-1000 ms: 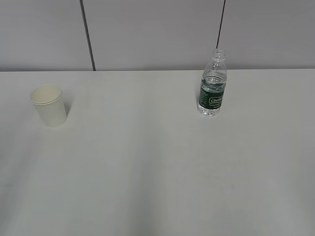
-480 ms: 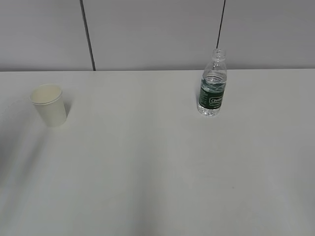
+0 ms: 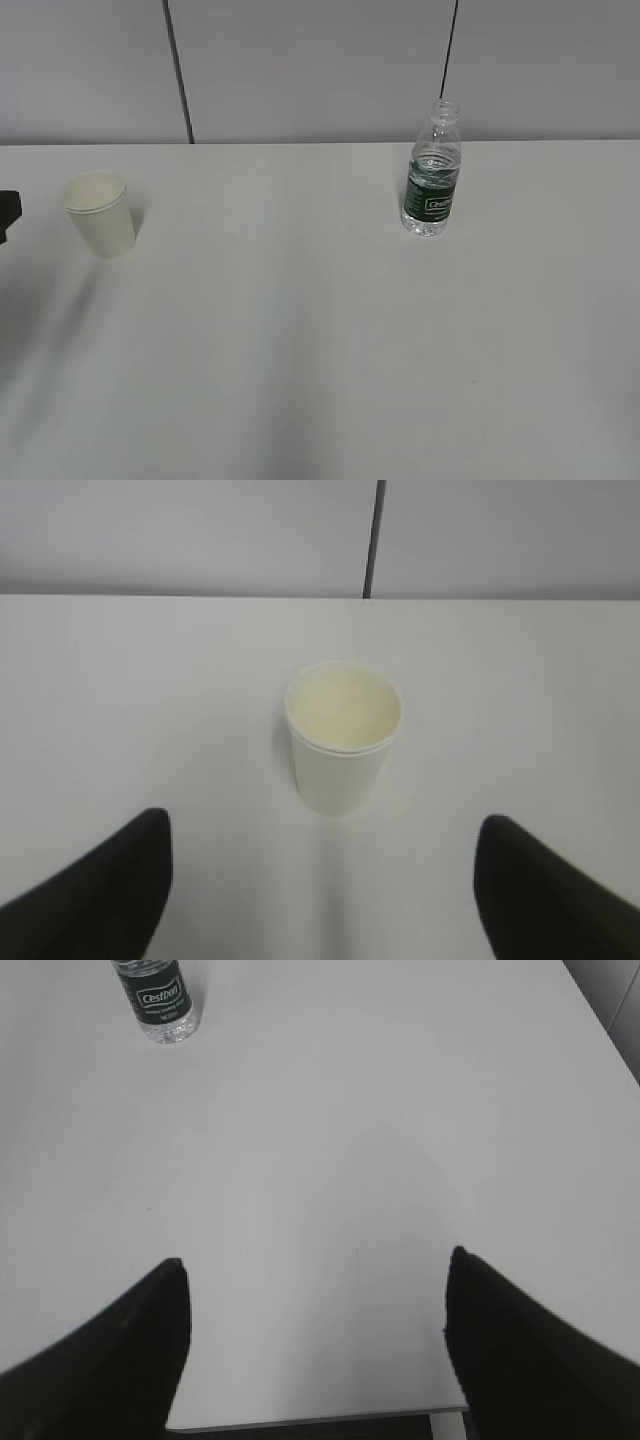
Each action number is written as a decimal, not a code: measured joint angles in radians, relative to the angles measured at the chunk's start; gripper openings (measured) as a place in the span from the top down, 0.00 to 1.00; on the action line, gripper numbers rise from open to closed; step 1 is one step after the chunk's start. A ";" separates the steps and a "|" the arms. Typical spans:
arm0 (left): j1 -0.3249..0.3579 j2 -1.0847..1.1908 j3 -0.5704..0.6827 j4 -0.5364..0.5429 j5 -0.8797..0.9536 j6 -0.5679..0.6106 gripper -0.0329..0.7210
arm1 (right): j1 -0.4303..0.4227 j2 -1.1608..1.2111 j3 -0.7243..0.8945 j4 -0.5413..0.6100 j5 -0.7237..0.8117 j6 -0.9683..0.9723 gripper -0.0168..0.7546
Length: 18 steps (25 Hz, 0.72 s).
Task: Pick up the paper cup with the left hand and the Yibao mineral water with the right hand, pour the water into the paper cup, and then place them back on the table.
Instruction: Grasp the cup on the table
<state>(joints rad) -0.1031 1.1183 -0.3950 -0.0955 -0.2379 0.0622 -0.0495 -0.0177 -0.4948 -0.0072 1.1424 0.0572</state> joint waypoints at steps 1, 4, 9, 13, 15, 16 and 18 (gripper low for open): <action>0.000 0.033 0.005 0.000 -0.027 0.000 0.22 | 0.000 0.000 0.000 0.000 0.000 0.000 0.22; 0.000 0.128 0.008 0.000 -0.113 0.000 0.22 | 0.000 0.000 0.000 0.000 0.000 0.000 0.22; 0.000 0.286 0.008 0.049 -0.260 -0.031 0.22 | 0.000 0.000 0.000 0.000 0.000 0.002 0.22; -0.001 0.398 0.008 0.144 -0.379 -0.073 0.22 | 0.000 0.000 0.000 0.000 0.000 0.002 0.22; -0.002 0.455 0.008 0.161 -0.442 -0.079 0.22 | 0.000 0.000 0.000 0.000 0.000 0.002 0.22; -0.002 0.483 0.008 0.162 -0.475 -0.080 0.22 | 0.000 0.000 0.000 0.000 0.000 0.002 0.22; -0.002 0.531 0.008 0.162 -0.531 -0.080 0.22 | 0.000 0.000 0.000 0.000 0.000 0.002 0.22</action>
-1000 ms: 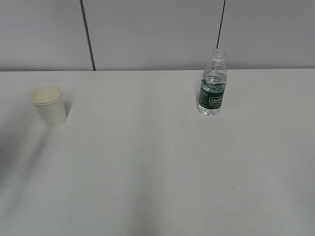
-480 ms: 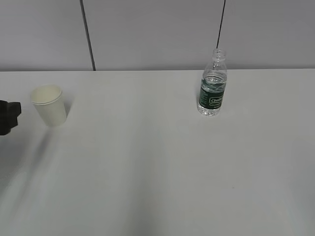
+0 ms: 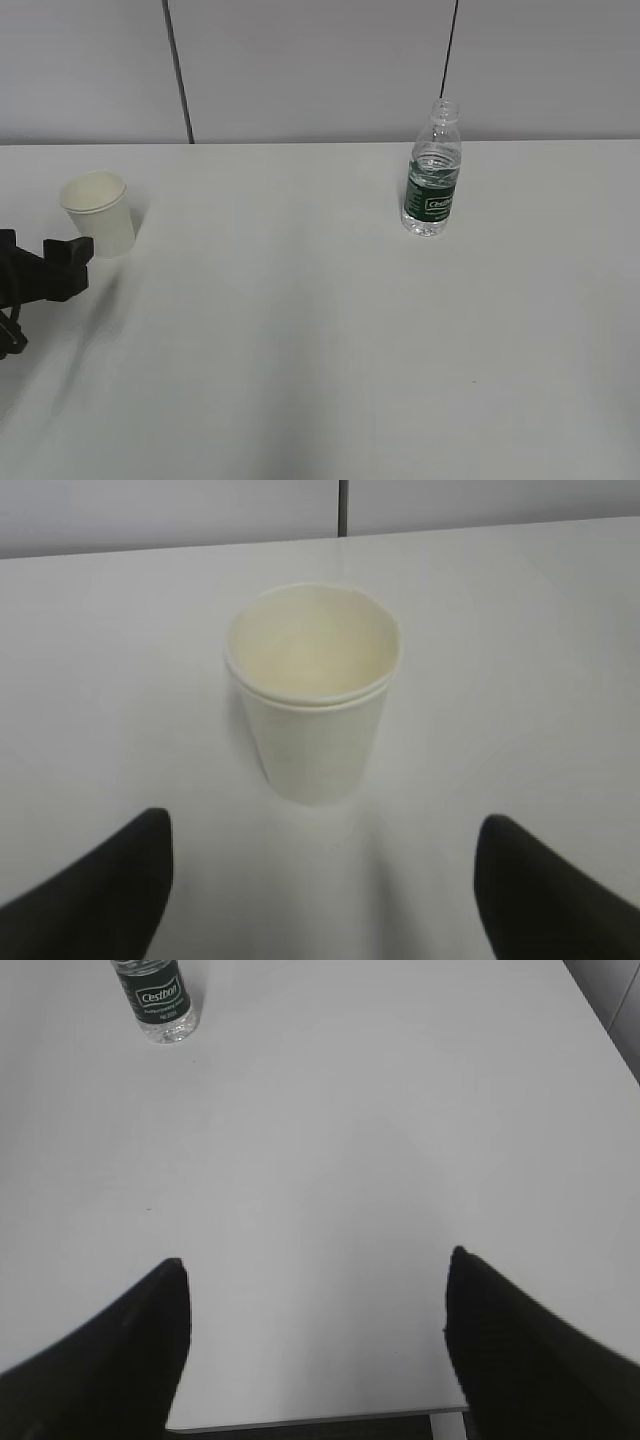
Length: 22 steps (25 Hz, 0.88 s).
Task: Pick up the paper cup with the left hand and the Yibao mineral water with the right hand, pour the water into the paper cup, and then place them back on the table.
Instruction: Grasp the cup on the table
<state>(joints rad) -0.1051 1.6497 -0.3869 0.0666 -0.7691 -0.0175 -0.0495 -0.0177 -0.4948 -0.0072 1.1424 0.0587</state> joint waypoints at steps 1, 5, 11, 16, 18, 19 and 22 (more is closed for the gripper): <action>0.000 0.025 0.000 0.000 -0.019 0.000 0.21 | 0.000 0.000 0.000 0.000 0.000 0.000 0.22; 0.000 0.112 -0.002 -0.002 -0.128 -0.001 0.17 | 0.000 0.000 0.000 0.000 0.000 0.000 0.22; -0.001 0.234 -0.009 -0.038 -0.280 -0.007 0.15 | 0.000 0.000 0.000 0.000 0.000 0.000 0.22; -0.001 0.315 -0.065 -0.039 -0.324 -0.020 0.15 | 0.000 0.000 0.000 0.000 0.000 0.000 0.22; -0.001 0.339 -0.094 -0.039 -0.324 -0.020 0.15 | 0.000 0.000 0.000 0.000 0.000 0.000 0.22; -0.001 0.351 -0.111 -0.039 -0.324 -0.022 0.15 | 0.000 0.000 0.000 0.000 0.000 0.000 0.22; -0.001 0.386 -0.165 -0.040 -0.324 -0.022 0.15 | 0.000 0.000 0.000 0.000 0.000 0.000 0.22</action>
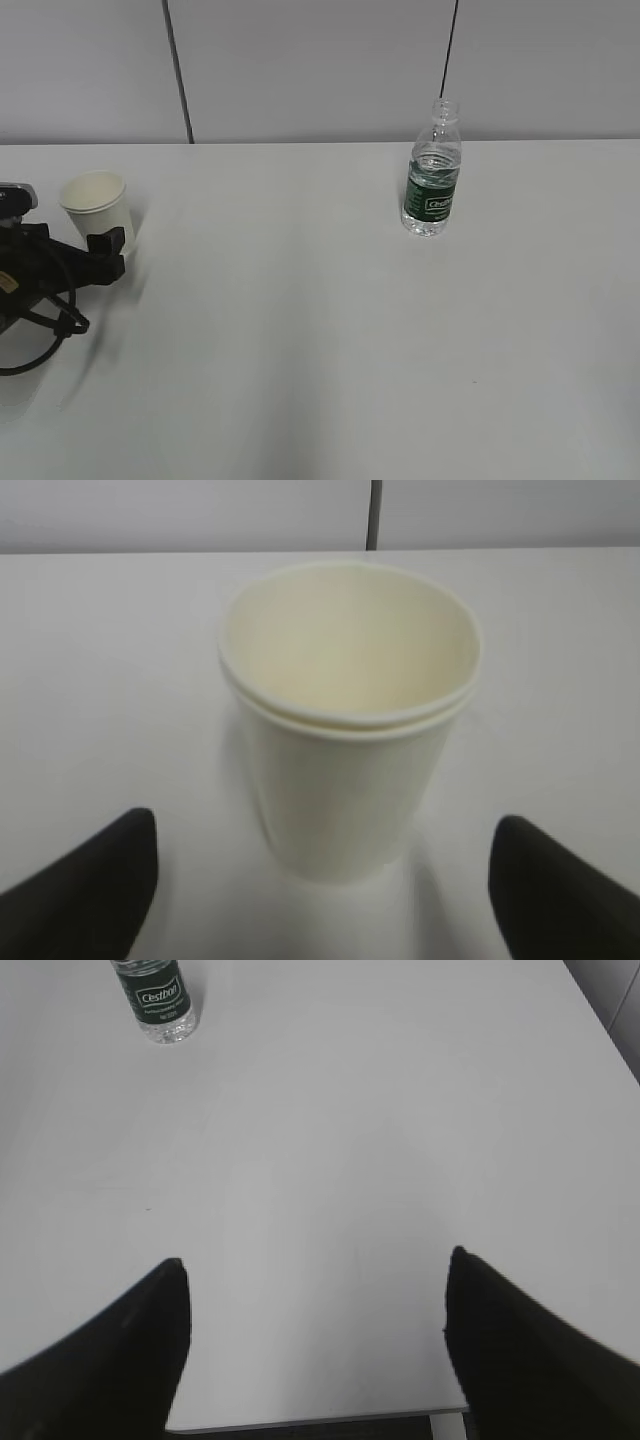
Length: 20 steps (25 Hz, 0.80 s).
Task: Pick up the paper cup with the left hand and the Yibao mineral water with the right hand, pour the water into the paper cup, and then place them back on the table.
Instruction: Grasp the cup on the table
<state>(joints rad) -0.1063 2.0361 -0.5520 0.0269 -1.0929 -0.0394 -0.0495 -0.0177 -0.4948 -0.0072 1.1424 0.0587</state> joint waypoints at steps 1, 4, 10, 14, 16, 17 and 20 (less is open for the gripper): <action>0.000 0.013 -0.018 0.000 0.000 0.000 0.15 | 0.000 0.000 0.000 0.000 0.000 0.000 0.22; 0.000 0.050 -0.062 0.000 0.001 0.000 0.15 | 0.000 0.000 0.000 0.000 0.000 0.000 0.22; 0.000 0.100 -0.139 0.004 0.002 -0.001 0.15 | 0.000 0.000 0.000 0.000 0.000 0.000 0.22; 0.000 0.138 -0.187 0.024 0.002 -0.002 0.15 | 0.000 0.000 0.000 0.000 0.000 0.000 0.22; 0.000 0.147 -0.197 0.018 0.001 -0.002 0.15 | 0.000 0.000 0.000 0.000 0.000 0.000 0.22; 0.000 0.147 -0.198 0.013 0.001 -0.004 0.15 | 0.000 0.000 0.000 0.000 0.000 0.000 0.22; 0.000 0.147 -0.202 0.005 -0.014 -0.004 0.15 | 0.000 0.000 0.000 0.000 0.000 0.000 0.22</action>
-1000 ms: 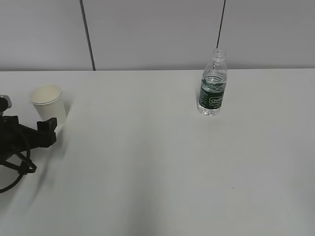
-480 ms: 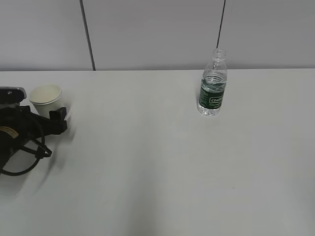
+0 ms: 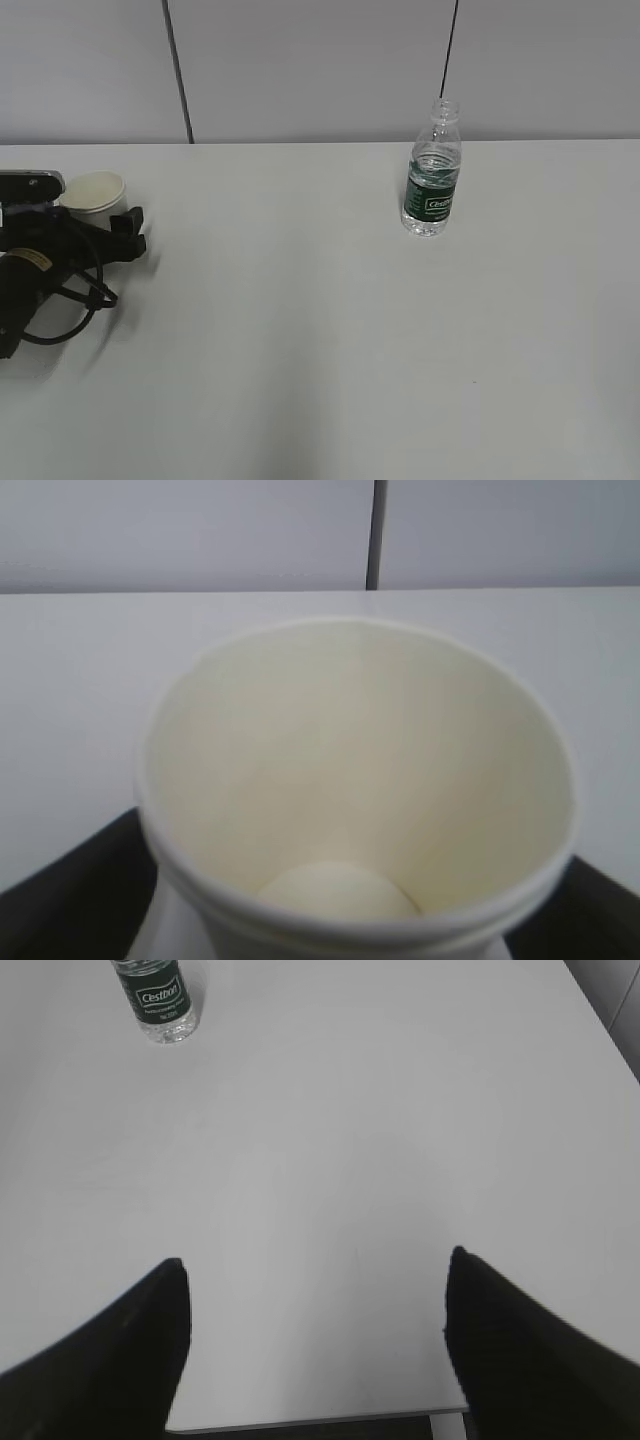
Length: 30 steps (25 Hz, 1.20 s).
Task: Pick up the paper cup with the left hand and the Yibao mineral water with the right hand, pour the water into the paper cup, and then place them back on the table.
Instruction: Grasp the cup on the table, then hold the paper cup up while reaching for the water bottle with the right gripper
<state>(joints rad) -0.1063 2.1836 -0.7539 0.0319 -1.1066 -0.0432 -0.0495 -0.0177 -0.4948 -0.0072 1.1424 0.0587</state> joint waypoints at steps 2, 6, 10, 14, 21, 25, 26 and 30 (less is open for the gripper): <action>0.000 0.000 -0.004 0.000 -0.012 0.000 0.15 | 0.000 0.000 0.000 0.000 0.000 0.000 0.22; 0.000 0.000 -0.015 -0.001 -0.020 0.000 0.16 | 0.000 0.000 0.000 0.000 0.000 0.000 0.22; 0.000 0.000 -0.016 -0.001 -0.020 0.000 0.17 | 0.000 0.000 0.000 0.000 0.000 0.000 0.22; 0.000 0.000 -0.017 -0.001 -0.014 0.000 0.25 | 0.000 0.000 0.000 0.000 0.000 0.000 0.22; 0.000 0.000 -0.017 0.007 -0.016 0.000 0.36 | 0.000 0.000 0.000 0.000 0.000 0.000 0.22; 0.000 0.000 -0.017 0.037 -0.030 -0.007 0.36 | 0.000 0.000 0.000 0.000 0.000 0.000 0.22; 0.000 0.000 -0.017 0.040 -0.030 -0.008 0.37 | 0.000 0.000 0.000 0.000 0.000 0.000 0.22; 0.001 0.000 -0.017 0.068 -0.030 -0.008 0.37 | 0.000 0.000 0.000 0.000 0.000 0.000 0.22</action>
<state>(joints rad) -0.1053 2.1836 -0.7710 0.1000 -1.1367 -0.0508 -0.0495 -0.0177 -0.4948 -0.0072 1.1424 0.0587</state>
